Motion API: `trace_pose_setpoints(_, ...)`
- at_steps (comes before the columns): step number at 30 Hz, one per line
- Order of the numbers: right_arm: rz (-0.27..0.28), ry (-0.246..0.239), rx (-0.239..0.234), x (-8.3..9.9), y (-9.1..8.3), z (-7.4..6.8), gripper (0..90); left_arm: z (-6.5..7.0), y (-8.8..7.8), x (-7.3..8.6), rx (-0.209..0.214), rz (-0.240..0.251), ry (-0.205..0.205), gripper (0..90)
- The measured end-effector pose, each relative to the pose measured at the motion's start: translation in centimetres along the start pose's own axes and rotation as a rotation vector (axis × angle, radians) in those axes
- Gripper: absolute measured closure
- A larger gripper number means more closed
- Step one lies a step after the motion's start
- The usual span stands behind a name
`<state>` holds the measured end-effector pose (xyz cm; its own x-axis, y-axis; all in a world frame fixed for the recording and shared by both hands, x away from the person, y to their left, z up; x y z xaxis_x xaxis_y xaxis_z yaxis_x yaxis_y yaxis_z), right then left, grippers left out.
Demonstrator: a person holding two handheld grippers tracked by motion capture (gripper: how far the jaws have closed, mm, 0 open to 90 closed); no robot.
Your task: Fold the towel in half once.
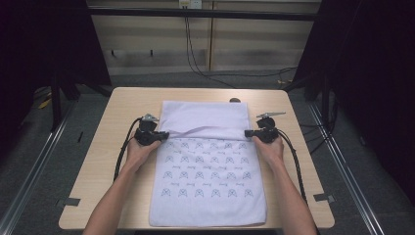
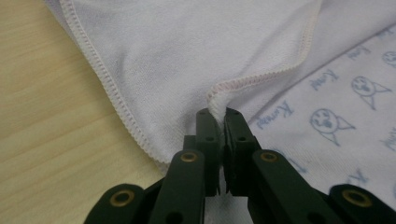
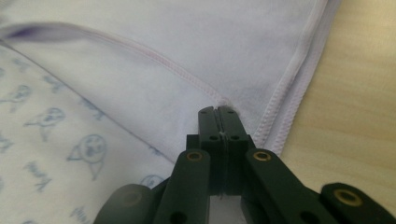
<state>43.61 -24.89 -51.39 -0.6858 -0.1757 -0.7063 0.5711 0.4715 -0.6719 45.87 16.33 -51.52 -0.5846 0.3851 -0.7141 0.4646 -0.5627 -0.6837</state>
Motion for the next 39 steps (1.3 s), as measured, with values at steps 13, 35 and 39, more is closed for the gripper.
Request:
trace_pose_setpoints(13, 0.343, -0.098, -0.168, -5.2, -13.3, -3.1, 90.0, 5.1, -16.3, -3.4, 0.115, 0.284, 0.127, 85.4)
trace_pose_setpoints(35, -0.01, -0.174, -0.383, 14.4, -17.0, -8.4, 89.1, 11.7, -13.6, 13.0, 0.316, -0.056, 0.17, 82.7)
trace_pose_setpoints(39, -0.099, -0.219, -0.479, 15.6, -17.7, -9.3, 85.7, 12.4, -14.9, 14.4, 0.374, -0.068, 0.204, 77.0)
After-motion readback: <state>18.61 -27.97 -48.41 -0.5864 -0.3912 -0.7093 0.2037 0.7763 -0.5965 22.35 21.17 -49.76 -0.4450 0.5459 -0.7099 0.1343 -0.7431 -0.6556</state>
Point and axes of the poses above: each handheld gripper's, and its own axes: y roughly forward along the jaws, x roughly out of its underside, z roughly to its right, the point moved 3 cm from there along y, roughly forward along the jaws, and after that the axes turned 1 degree about -z, right-handed, at the moved point
